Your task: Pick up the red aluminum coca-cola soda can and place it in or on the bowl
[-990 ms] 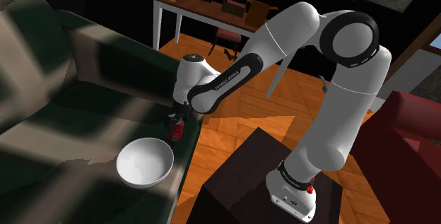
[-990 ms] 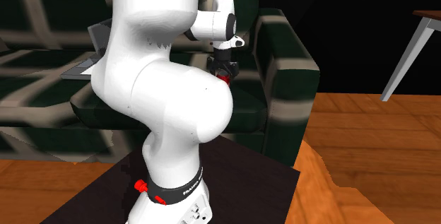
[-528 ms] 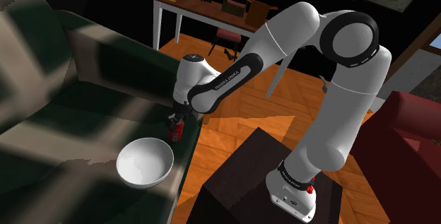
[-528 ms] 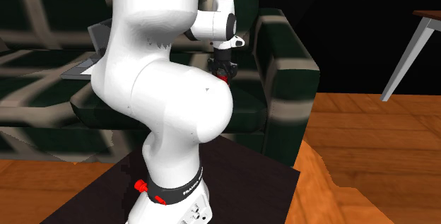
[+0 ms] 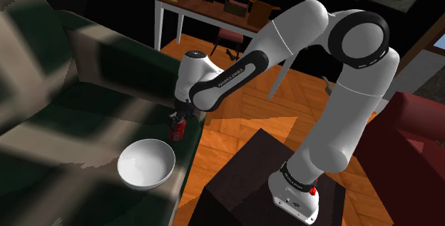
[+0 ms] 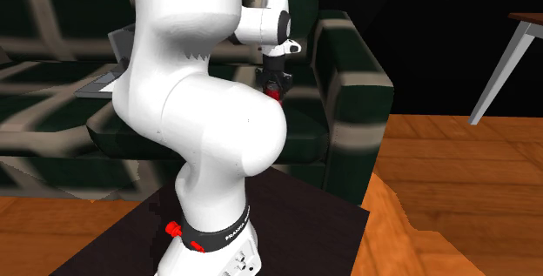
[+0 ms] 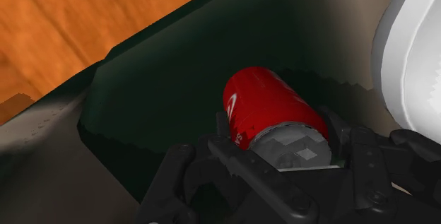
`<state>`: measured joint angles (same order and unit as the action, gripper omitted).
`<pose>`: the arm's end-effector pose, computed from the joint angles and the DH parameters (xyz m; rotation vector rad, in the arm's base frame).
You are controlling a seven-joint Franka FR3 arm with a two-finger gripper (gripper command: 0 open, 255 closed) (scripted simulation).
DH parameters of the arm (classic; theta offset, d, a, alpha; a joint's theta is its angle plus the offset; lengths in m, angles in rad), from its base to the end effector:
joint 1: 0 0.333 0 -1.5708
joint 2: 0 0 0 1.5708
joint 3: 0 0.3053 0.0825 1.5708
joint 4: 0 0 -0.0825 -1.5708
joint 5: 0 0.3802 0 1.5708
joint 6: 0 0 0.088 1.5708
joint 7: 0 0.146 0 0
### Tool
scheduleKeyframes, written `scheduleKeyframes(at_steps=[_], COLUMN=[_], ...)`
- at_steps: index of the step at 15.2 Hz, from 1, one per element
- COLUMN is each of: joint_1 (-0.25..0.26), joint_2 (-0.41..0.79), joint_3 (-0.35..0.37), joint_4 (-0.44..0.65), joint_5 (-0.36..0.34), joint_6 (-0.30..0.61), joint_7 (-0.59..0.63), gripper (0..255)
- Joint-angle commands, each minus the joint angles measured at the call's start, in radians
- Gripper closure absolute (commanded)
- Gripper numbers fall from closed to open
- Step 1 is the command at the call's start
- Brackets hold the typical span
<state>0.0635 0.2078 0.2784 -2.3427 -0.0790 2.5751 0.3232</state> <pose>0.4855 0.1770 0.2054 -3.1153 -0.1216 -0.0438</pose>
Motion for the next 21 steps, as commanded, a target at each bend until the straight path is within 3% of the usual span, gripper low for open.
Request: scheduleKeyframes(at_steps=[1, 21], joint_1=[-0.006, -0.017], joint_2=[-0.028, -0.226], joint_3=[0.005, 0.019], joint_4=[-0.001, 0.073], joint_5=[0.015, 0.105], joint_6=[-0.026, -0.289], joint_7=[-0.013, -0.074], gripper=[255, 255])
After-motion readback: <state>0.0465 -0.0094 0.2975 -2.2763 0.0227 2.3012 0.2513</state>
